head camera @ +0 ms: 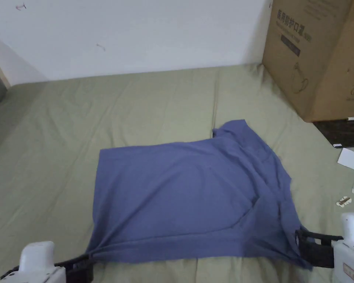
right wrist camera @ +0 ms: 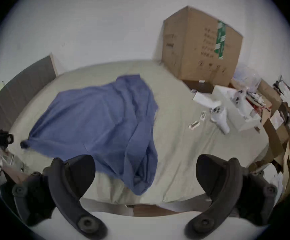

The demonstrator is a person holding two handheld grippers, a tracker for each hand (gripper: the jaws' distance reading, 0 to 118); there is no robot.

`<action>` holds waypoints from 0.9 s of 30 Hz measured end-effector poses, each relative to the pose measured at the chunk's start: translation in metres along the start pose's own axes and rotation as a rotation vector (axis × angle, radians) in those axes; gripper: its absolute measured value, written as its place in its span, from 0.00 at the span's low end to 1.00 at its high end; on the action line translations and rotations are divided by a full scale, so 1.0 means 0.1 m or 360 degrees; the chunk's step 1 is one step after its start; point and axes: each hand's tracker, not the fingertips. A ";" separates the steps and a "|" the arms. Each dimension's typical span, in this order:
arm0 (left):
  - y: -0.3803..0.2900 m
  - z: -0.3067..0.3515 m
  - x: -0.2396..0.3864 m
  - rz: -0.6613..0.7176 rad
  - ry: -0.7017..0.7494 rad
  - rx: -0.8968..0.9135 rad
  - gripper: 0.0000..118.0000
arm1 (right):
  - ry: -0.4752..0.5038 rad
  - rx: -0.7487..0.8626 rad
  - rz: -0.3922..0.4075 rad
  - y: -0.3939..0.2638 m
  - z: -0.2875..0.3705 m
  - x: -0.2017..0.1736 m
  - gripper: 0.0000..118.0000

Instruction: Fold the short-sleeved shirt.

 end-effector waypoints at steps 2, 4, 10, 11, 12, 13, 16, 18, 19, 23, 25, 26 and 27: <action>-0.02 0.32 0.03 0.0077 0.0031 0.0190 0.94 | 0.0022 0.0101 -0.0114 -0.25 0.10 -0.15 0.97; -0.09 0.51 0.03 0.0178 -0.0017 0.0302 0.85 | 0.0106 0.0188 -0.0205 -0.34 0.26 -0.27 0.86; -0.35 0.71 0.08 0.0115 -0.0088 0.0237 0.00 | 0.0258 0.0203 -0.0023 -0.61 0.34 -0.64 0.00; -0.39 0.66 0.09 0.0101 -0.0068 0.0171 0.00 | 0.0235 0.0154 0.0020 -0.63 0.32 -0.71 0.00; -0.39 0.56 0.06 0.0100 -0.0061 0.0120 0.00 | 0.0222 0.0132 0.0066 -0.66 0.29 -0.77 0.00; -0.41 0.49 0.04 0.0109 -0.0109 0.0077 0.00 | 0.0270 0.0116 0.0054 -0.63 0.29 -0.72 0.00; -0.35 0.22 -0.01 0.0167 -0.0120 -0.0041 0.00 | 0.0298 0.0100 0.0045 -0.61 0.25 -0.73 0.00; -0.26 -0.04 -0.07 0.0207 -0.0135 -0.0127 0.34 | 0.0312 0.0090 0.0068 -0.58 0.24 -0.76 0.00; -0.23 -0.15 -0.08 0.0203 -0.0133 -0.0137 0.77 | 0.0313 0.0085 0.0075 -0.57 0.22 -0.76 0.00; -0.15 -0.64 -0.12 0.0195 -0.0165 -0.0180 0.95 | 0.0311 0.0071 0.0100 -0.53 0.19 -0.79 0.00; -0.21 -0.77 -0.08 0.0116 -0.0122 -0.0238 0.95 | 0.0303 0.0064 0.0098 -0.53 0.20 -0.81 0.00; -0.23 -0.87 -0.08 0.0111 -0.0106 -0.0229 0.95 | 0.0298 0.0061 0.0097 -0.54 0.19 -0.81 0.00; -0.26 -0.95 -0.08 0.0115 -0.0099 -0.0229 0.94 | 0.0295 0.0055 0.0095 -0.54 0.17 -0.80 0.00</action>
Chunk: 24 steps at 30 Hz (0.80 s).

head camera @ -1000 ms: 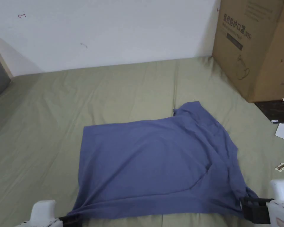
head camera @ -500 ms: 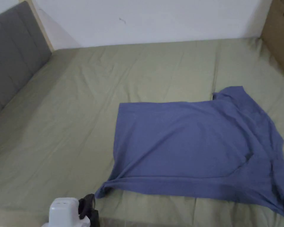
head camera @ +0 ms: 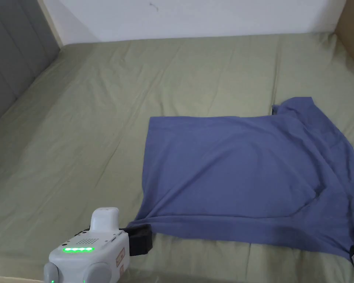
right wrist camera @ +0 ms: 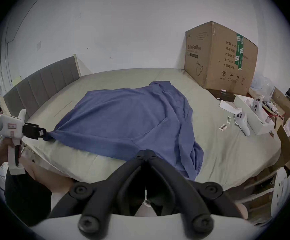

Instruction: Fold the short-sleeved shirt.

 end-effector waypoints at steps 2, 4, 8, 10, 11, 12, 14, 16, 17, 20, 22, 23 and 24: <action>0.04 0.05 -0.05 0.0011 -0.0044 -0.0037 0.82 | -0.0007 -0.0018 0.0000 -0.01 -0.02 -0.01 0.00; -0.05 -0.07 -0.03 -0.0037 0.0005 -0.0112 0.20 | -0.0013 -0.0036 0.0002 -0.02 -0.03 0.00 0.00; -0.15 0.09 -0.03 -0.0082 -0.0007 -0.0039 0.03 | -0.0031 -0.0030 0.0008 0.02 -0.04 0.04 0.00; -0.11 0.21 0.00 -0.0081 -0.0019 0.0013 0.03 | -0.0042 -0.0033 0.0023 0.05 -0.05 0.09 0.00; -0.11 0.22 -0.02 -0.0070 -0.0032 0.0021 0.03 | -0.0048 -0.0036 0.0031 0.06 -0.05 0.12 0.00; -0.08 0.24 -0.01 -0.0050 -0.0050 0.0005 0.03 | -0.0057 -0.0041 0.0032 0.08 -0.05 0.17 0.00; -0.05 0.28 0.01 -0.0049 -0.0044 0.0021 0.03 | -0.0078 -0.0090 0.0017 0.11 -0.05 0.27 0.00; -0.05 0.33 -0.01 -0.0068 -0.0023 0.0061 0.03 | -0.0132 -0.0207 0.0038 0.12 -0.10 0.41 0.00; 0.02 0.38 0.03 -0.0070 -0.0021 0.0086 0.03 | -0.0127 -0.0260 0.0050 0.10 -0.14 0.48 0.03; 0.05 0.42 0.03 -0.0094 -0.0019 0.0118 0.03 | -0.0162 -0.0399 0.0104 0.00 -0.27 0.64 1.00; 0.11 0.45 0.09 -0.0116 -0.0016 0.0140 0.03 | -0.0124 -0.0381 0.0094 -0.07 -0.39 0.67 0.98; 0.11 0.45 0.09 -0.0125 -0.0017 0.0142 0.03 | -0.0155 -0.0416 0.0100 -0.14 -0.47 0.66 0.98; 0.13 0.44 0.11 -0.0128 -0.0020 0.0140 0.03 | -0.0194 -0.0441 0.0112 -0.18 -0.56 0.65 0.96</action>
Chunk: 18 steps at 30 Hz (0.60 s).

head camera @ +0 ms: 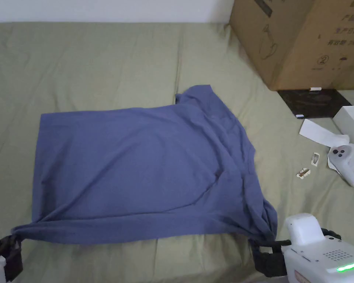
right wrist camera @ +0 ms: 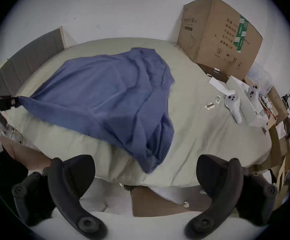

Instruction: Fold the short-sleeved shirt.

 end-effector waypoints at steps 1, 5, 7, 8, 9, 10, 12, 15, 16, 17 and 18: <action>0.02 -0.01 0.01 -0.0001 0.0001 -0.0002 0.03 | -0.0014 -0.0019 -0.0001 -0.01 -0.07 -0.01 0.89; 0.02 -0.04 0.00 0.0004 0.0010 -0.0028 0.03 | 0.0008 0.0003 -0.0044 0.05 -0.04 0.12 0.31; -0.01 -0.05 -0.02 0.0010 0.0015 -0.0039 0.03 | 0.0044 -0.0028 0.0038 0.06 -0.08 0.09 0.06; -0.05 -0.06 -0.02 0.0005 0.0022 -0.0055 0.03 | 0.0092 -0.0043 0.0054 0.06 -0.08 0.09 0.06; -0.04 -0.07 0.01 -0.0002 0.0029 -0.0069 0.03 | 0.0131 -0.0069 0.0032 0.06 -0.09 0.09 0.05; -0.06 -0.08 0.01 0.0002 0.0033 -0.0077 0.03 | 0.0163 -0.0073 -0.0014 0.07 -0.07 0.08 0.04; -0.09 -0.07 -0.01 0.0025 0.0028 -0.0095 0.03 | 0.0158 0.0003 -0.0061 0.09 0.00 0.11 0.03; -0.02 -0.06 -0.01 0.0000 0.0023 -0.0102 0.03 | 0.0052 0.0114 -0.0040 0.22 0.13 0.18 0.03; 0.03 -0.04 -0.02 0.0003 0.0007 -0.0101 0.03 | 0.0049 0.0162 -0.0055 0.30 0.17 0.22 0.03; 0.13 -0.03 -0.03 0.0018 -0.0012 -0.0108 0.03 | 0.0065 0.0171 -0.0062 0.40 0.20 0.27 0.03; 0.23 -0.03 -0.04 0.0030 -0.0031 -0.0108 0.03 | 0.0057 0.0224 -0.0065 0.53 0.21 0.31 0.03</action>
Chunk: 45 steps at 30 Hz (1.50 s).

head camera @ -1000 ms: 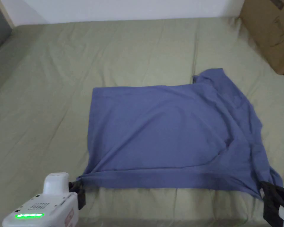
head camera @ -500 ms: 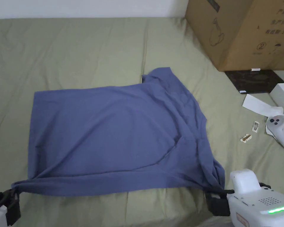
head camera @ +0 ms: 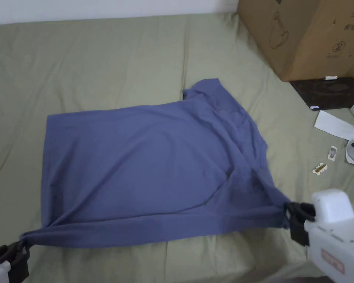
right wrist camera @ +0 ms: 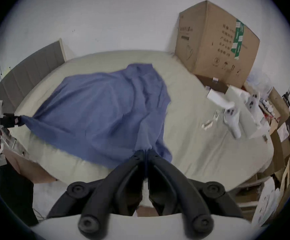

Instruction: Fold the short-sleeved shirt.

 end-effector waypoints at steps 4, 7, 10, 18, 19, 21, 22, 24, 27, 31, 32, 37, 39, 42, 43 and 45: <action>0.50 -0.06 0.03 -0.0019 -0.0022 0.0072 0.03 | -0.0005 0.0071 0.0056 0.60 -0.24 0.14 0.03; 0.87 -0.29 0.03 -0.0026 -0.0023 0.0080 0.03 | 0.0012 0.0061 0.0050 1.03 -0.60 0.24 0.03; 1.11 -0.72 0.02 -0.0048 -0.0010 -0.0051 0.03 | -0.0023 -0.0052 0.0084 1.29 -1.12 0.26 0.03; 1.09 -1.54 0.04 -0.0123 0.0036 -0.0374 0.03 | -0.0164 -0.0449 0.0213 1.01 -2.00 0.08 0.03; 1.06 -1.56 0.04 -0.0122 0.0032 -0.0373 0.03 | -0.0155 -0.0456 0.0200 0.95 -2.02 0.07 0.03; 1.00 -1.58 0.05 -0.0147 0.0016 -0.0396 0.03 | -0.0160 -0.0424 0.0191 0.83 -1.98 0.08 0.03; 0.97 -1.58 0.06 -0.0165 0.0023 -0.0396 0.03 | -0.0164 -0.0342 0.0193 0.82 -1.93 0.07 0.03; 1.00 -1.44 0.06 -0.0144 0.0069 -0.0288 0.27 | -0.0169 -0.0303 0.0116 0.85 -1.81 0.14 0.24; 1.06 -0.94 0.01 0.0028 -0.0047 0.0001 1.00 | -0.0104 0.0006 -0.0095 0.93 -1.35 0.26 0.91; 0.92 -0.05 0.16 -0.0029 -0.0024 0.0369 0.96 | -0.0054 0.0305 -0.0155 0.89 -0.56 0.20 0.95; 0.80 0.18 0.23 -0.0043 0.0037 0.0508 0.95 | -0.0061 0.0360 -0.0148 0.81 -0.38 0.14 0.94; 0.24 0.66 0.39 -0.0001 -0.0003 0.0594 0.01 | -0.0047 0.0422 -0.0113 0.30 0.15 -0.19 0.08; -0.02 0.61 0.51 -0.0113 0.0142 0.0617 0.00 | -0.0091 0.0408 -0.0114 0.07 0.20 -0.35 0.00; -0.27 0.41 0.52 -0.0095 -0.0024 0.0285 0.00 | 0.0057 0.0271 -0.0145 -0.19 0.11 -0.40 0.00; -0.32 0.37 0.51 -0.0055 -0.0039 0.0248 0.00 | 0.0035 0.0246 -0.0136 -0.25 0.09 -0.43 0.00; -0.38 0.22 0.50 -0.0047 -0.0018 0.0181 0.00 | 0.0073 0.0168 -0.0150 -0.36 0.06 -0.47 0.00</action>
